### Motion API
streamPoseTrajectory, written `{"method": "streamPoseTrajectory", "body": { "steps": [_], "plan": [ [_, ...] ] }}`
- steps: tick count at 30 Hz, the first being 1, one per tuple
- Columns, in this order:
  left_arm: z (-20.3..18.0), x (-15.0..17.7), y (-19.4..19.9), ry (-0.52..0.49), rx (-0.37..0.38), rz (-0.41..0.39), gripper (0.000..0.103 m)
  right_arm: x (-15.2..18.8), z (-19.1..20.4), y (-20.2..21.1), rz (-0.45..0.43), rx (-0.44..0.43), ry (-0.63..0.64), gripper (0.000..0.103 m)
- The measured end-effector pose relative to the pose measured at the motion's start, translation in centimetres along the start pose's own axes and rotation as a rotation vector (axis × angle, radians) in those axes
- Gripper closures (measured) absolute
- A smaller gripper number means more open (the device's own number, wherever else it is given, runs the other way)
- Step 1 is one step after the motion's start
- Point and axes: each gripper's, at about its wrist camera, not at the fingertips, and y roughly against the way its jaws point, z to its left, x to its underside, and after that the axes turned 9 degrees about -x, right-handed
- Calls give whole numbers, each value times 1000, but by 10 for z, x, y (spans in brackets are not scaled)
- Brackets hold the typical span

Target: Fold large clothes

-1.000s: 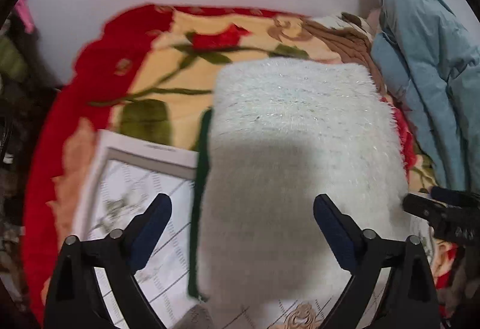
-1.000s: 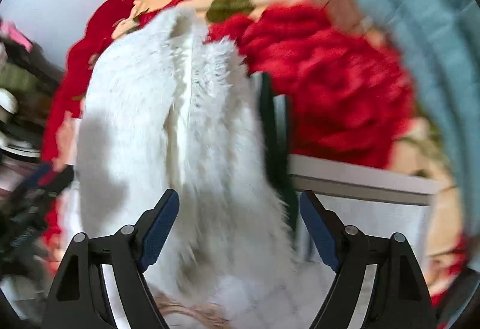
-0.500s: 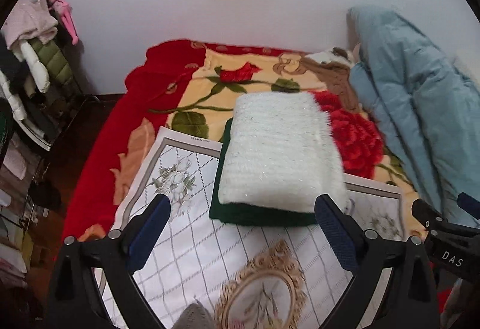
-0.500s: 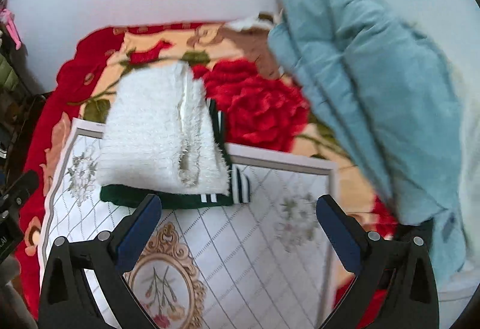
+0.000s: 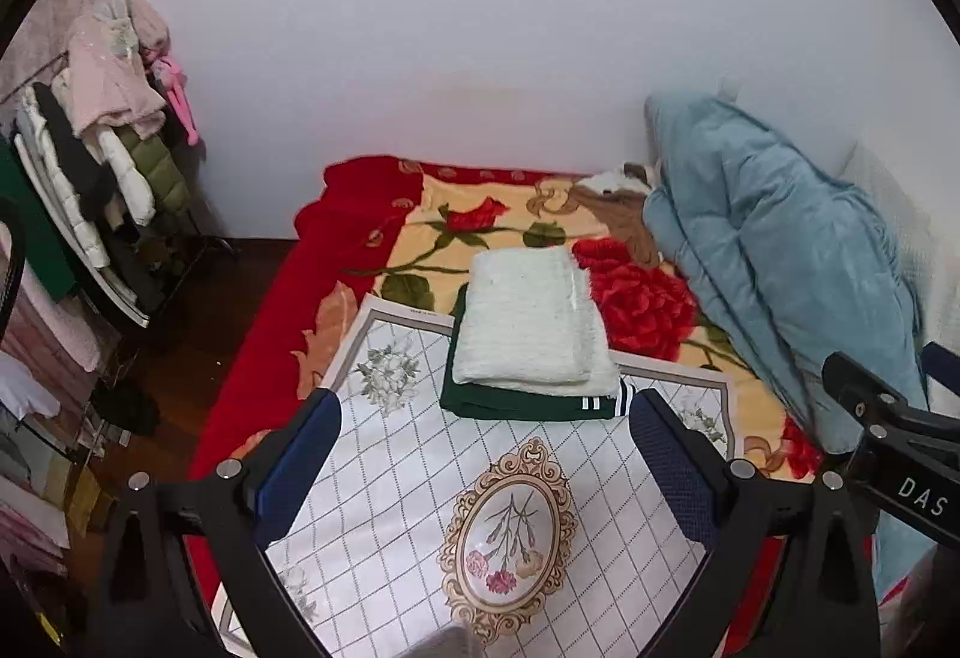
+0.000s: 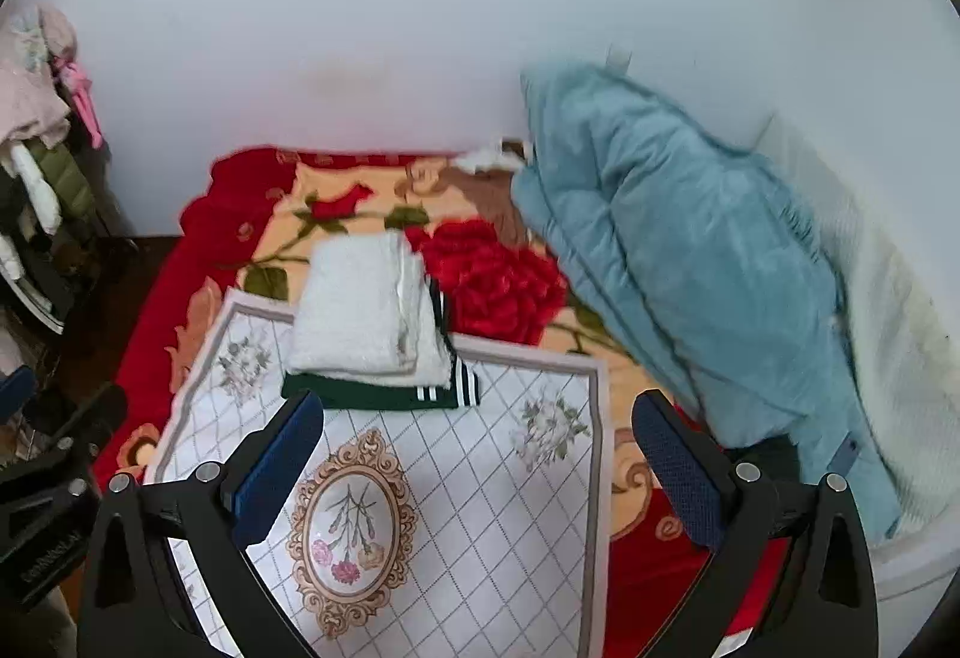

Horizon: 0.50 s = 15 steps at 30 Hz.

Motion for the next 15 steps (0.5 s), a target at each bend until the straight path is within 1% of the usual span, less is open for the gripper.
{"method": "streamPoseTrajectory", "body": {
  "steps": [2, 7, 10, 15],
  "plan": [
    [3, 3, 17, 8, 0, -9, 5, 3, 0, 31, -18, -7, -3, 0],
    [10, 4, 55, 18, -14, -48, 5, 10, -1, 88, -66, -12, -2, 0],
    [12, 4, 73, 32, -21, -62, 5, 11, 1, 115, -91, -14, 8, 0],
    [17, 6, 93, 45, -29, -64, 5, 13, 0, 143, -108, -30, 18, 0]
  ]
}}
